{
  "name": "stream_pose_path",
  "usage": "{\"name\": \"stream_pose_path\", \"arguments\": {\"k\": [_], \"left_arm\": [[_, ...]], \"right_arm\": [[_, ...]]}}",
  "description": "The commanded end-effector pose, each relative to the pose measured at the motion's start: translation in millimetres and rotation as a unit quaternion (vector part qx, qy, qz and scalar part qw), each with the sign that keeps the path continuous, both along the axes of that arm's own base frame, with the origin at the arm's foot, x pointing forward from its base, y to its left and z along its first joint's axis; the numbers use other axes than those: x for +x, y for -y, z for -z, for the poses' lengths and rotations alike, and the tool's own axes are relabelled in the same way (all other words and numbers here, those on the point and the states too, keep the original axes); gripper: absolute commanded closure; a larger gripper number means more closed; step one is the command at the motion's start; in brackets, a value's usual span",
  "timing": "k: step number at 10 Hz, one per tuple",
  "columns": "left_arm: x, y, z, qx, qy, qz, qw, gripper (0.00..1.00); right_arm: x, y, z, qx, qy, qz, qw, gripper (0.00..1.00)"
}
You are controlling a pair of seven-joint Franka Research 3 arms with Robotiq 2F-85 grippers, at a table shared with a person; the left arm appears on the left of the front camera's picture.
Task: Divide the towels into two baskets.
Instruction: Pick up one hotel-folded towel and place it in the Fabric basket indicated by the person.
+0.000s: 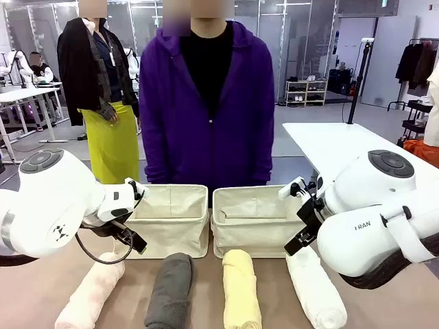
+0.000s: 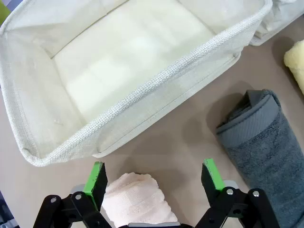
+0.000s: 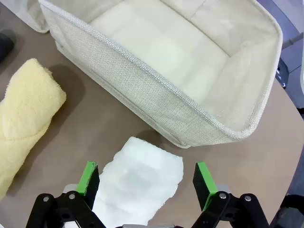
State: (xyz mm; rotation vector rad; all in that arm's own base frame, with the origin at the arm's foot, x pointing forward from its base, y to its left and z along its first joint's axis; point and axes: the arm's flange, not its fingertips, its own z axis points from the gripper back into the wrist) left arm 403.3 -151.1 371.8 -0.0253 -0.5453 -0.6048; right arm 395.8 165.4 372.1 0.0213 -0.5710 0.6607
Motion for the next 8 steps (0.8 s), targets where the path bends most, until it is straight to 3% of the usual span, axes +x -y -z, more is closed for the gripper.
{"name": "stream_pose_path", "arguments": {"k": [1,8], "left_arm": [[-0.1,0.2,0.0,0.000,0.000,0.000,1.000,0.00],[-0.1,0.2,0.0,0.000,0.000,0.000,1.000,0.00]], "right_arm": [[0.0,0.0,0.0,0.000,0.000,0.000,1.000,0.00],[0.0,0.0,0.0,0.000,0.000,0.000,1.000,0.00]]}}
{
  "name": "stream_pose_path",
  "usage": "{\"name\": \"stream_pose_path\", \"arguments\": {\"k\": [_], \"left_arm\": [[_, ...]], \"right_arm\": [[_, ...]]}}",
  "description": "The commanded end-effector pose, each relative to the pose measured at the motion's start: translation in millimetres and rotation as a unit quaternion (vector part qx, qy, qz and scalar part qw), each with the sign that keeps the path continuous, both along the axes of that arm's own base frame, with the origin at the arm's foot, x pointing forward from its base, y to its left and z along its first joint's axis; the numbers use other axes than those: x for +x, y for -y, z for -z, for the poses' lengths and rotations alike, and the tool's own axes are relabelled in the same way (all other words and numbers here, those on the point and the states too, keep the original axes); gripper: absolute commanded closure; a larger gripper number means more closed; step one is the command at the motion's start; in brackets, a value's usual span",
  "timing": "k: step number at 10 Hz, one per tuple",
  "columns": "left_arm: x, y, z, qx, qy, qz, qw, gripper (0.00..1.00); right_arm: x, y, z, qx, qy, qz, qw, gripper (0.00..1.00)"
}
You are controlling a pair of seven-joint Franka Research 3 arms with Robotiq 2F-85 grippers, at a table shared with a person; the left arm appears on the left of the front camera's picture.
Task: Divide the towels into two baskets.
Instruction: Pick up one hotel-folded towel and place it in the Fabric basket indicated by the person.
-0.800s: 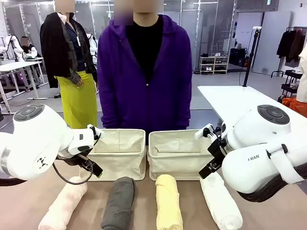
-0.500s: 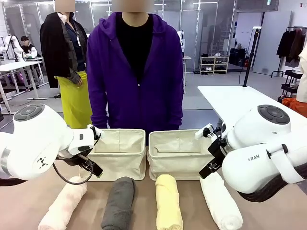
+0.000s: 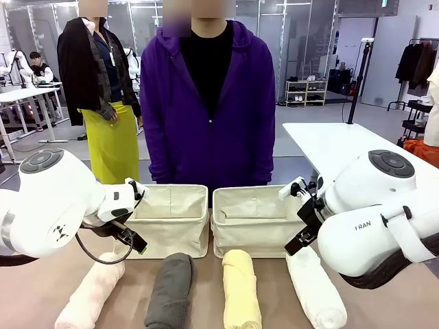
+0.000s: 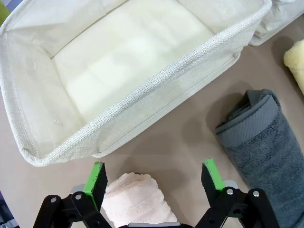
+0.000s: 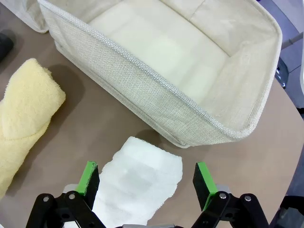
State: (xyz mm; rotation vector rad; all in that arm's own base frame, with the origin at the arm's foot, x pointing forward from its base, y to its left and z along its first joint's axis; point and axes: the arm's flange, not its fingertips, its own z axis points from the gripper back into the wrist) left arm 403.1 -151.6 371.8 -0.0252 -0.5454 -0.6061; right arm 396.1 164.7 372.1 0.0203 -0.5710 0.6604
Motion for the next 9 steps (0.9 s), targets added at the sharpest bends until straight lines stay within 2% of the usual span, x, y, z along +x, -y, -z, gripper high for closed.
{"name": "stream_pose_path", "arguments": {"k": [1,2,4,6,7,8,9], "left_arm": [[0,0,0,0.000,0.000,0.000,1.000,0.00],[0,0,0,0.000,0.000,0.000,1.000,0.00],[-3,2,-40,-0.035,-0.044,0.041,0.998,0.00],[-4,-6,-63,-0.110,-0.102,0.051,0.987,0.00],[-5,-13,-73,-0.146,-0.112,0.052,0.982,0.00],[-6,-29,-84,-0.218,-0.147,0.062,0.963,0.00],[-6,-51,-92,-0.264,-0.175,0.055,0.947,0.00]], "right_arm": [[0,-1,0,0.000,0.000,0.000,1.000,0.00],[0,0,0,0.000,0.000,0.000,1.000,0.00],[-1,6,-40,0.021,-0.021,-0.030,0.999,0.00],[-4,17,-69,0.080,-0.061,-0.033,0.994,0.00],[-4,28,-84,0.103,-0.087,-0.020,0.991,0.00],[-4,40,-94,0.149,-0.118,-0.020,0.982,0.00],[-6,56,-103,0.214,-0.162,-0.028,0.963,0.00]]}}
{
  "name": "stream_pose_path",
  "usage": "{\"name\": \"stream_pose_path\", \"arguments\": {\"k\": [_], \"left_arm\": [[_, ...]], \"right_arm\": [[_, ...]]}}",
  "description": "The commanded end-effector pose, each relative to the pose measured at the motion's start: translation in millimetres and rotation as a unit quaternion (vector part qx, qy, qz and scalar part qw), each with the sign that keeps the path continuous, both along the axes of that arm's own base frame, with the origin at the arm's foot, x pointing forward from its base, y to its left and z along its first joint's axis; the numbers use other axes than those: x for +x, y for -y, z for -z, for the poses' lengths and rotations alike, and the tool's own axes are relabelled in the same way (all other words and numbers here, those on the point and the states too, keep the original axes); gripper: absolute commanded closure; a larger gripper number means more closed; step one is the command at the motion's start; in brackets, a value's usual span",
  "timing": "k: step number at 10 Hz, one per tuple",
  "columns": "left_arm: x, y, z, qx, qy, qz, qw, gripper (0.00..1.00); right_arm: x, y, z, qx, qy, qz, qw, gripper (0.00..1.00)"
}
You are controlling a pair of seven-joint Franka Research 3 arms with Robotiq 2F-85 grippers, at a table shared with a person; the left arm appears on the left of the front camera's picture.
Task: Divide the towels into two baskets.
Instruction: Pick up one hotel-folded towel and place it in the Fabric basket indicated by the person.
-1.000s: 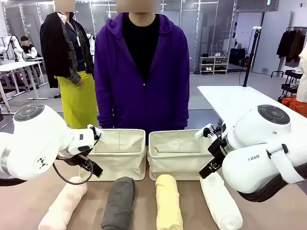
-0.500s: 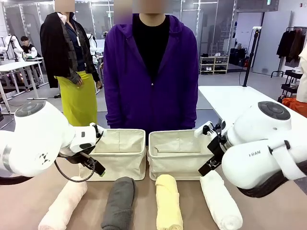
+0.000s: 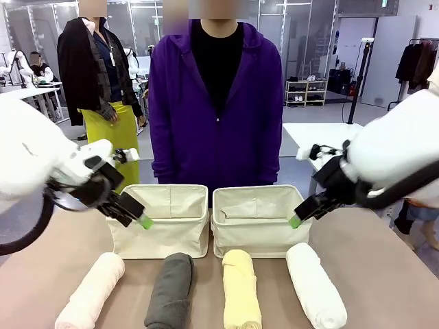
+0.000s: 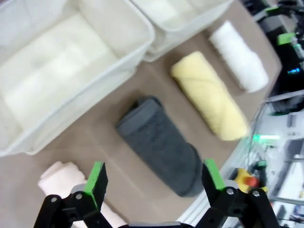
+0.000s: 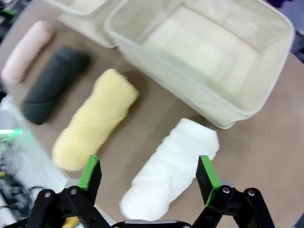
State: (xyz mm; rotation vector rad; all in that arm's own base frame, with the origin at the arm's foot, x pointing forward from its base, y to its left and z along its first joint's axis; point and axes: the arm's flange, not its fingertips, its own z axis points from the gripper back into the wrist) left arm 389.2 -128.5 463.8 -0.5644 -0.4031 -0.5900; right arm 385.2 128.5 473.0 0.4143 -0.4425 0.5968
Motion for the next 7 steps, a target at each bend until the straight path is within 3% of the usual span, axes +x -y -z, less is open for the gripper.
{"name": "stream_pose_path", "arguments": {"k": [1,2,3,5,7], "left_arm": [[6,-53,-5,-0.108,-0.069,-0.004,0.992,0.00],[2,-81,-7,-0.180,-0.086,0.000,0.980,0.00],[-7,-119,-9,-0.242,-0.090,-0.020,0.966,0.00],[-39,-189,-7,-0.319,-0.070,-0.053,0.944,0.00],[-74,-260,-8,-0.357,-0.026,-0.130,0.925,0.00]], "right_arm": [[1,41,-8,0.129,-0.098,-0.010,0.987,0.00],[-3,69,-12,0.210,-0.135,-0.007,0.968,0.00],[-14,105,-15,0.276,-0.148,0.015,0.950,0.00],[-39,179,-20,0.368,-0.137,0.059,0.918,0.00],[-63,260,-21,0.405,-0.114,0.144,0.896,0.00]]}}
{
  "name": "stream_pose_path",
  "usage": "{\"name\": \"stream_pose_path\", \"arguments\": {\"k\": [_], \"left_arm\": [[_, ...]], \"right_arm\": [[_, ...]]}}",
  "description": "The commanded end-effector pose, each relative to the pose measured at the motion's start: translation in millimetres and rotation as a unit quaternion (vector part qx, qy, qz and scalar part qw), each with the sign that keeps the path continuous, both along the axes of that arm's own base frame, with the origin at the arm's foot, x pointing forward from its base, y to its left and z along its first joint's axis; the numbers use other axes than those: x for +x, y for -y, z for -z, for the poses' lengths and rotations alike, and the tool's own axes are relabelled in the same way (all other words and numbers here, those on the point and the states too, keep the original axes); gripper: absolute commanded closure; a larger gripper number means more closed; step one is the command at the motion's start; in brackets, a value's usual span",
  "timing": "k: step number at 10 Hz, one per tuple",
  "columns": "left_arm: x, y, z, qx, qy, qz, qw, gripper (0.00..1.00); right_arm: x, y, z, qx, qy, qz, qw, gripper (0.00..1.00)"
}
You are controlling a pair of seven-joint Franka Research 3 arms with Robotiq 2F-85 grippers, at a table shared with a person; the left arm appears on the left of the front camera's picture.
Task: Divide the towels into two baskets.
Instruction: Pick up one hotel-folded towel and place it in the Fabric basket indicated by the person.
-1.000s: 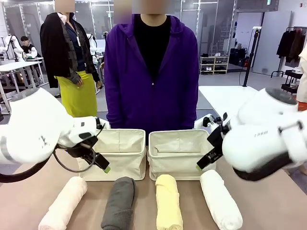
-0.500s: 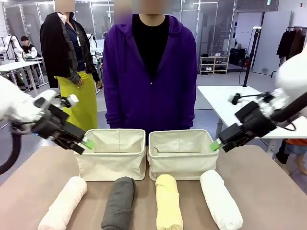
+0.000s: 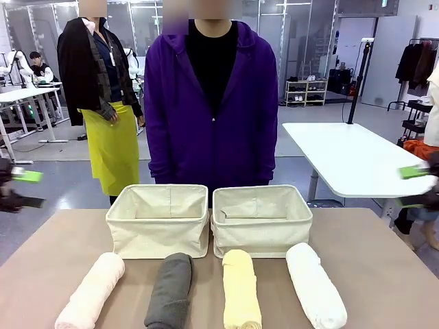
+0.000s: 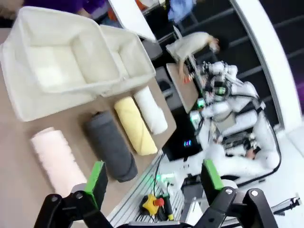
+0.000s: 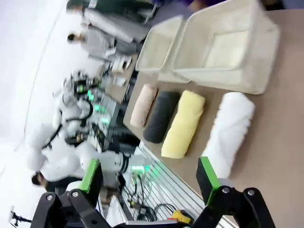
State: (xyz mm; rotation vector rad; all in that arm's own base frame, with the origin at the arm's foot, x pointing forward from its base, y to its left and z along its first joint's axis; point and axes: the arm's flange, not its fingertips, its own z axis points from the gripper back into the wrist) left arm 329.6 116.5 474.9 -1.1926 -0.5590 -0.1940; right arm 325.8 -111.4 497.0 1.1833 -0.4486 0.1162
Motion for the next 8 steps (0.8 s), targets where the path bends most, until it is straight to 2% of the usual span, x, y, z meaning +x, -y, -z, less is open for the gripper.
{"name": "stream_pose_path", "arguments": {"k": [1,4,6,8], "left_arm": [[-27,-39,2,-0.010,0.010,-0.062,0.998,0.00],[-51,-84,-7,0.007,-0.001,-0.125,0.992,0.00],[-65,-109,-11,0.014,-0.015,-0.168,0.986,0.00],[-70,-113,-16,0.020,-0.016,-0.188,0.982,0.00]], "right_arm": [[-12,52,2,0.013,-0.004,0.078,0.997,0.00],[-39,116,-3,0.015,-0.019,0.173,0.985,0.00],[-59,140,-6,0.007,-0.026,0.201,0.979,0.00],[-66,144,-12,0.000,-0.022,0.211,0.977,0.00]]}}
